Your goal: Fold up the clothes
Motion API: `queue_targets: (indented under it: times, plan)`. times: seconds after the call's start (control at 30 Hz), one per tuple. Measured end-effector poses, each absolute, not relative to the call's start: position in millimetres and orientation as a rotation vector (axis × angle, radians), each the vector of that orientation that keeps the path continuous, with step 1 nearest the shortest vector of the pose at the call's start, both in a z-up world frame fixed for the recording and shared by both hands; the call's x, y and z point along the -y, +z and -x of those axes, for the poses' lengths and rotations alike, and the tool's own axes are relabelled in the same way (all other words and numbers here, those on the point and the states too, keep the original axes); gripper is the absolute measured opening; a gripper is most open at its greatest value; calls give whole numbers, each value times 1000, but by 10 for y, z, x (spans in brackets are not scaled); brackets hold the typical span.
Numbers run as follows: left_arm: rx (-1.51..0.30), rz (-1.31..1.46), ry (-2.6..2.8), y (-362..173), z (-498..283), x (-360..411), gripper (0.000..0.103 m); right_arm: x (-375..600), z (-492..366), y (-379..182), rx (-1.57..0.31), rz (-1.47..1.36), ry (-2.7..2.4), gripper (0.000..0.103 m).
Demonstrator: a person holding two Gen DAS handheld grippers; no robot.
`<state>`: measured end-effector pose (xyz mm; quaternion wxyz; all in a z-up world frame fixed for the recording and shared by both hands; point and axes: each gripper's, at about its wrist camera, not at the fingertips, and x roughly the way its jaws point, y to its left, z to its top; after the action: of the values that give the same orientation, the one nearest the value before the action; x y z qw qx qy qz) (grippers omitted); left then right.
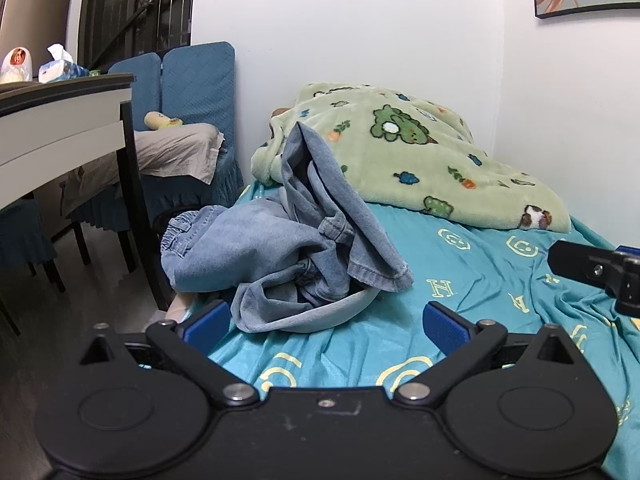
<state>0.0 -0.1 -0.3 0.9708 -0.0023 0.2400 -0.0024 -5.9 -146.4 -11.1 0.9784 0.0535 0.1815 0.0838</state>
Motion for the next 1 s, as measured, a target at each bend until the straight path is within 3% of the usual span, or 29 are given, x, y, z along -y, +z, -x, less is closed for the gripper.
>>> queue_targets:
  times: [1.0]
  plan:
    - [-492, 27, -14, -26, -7, -17, 103, 1479, 25, -166, -377, -98, 165, 103]
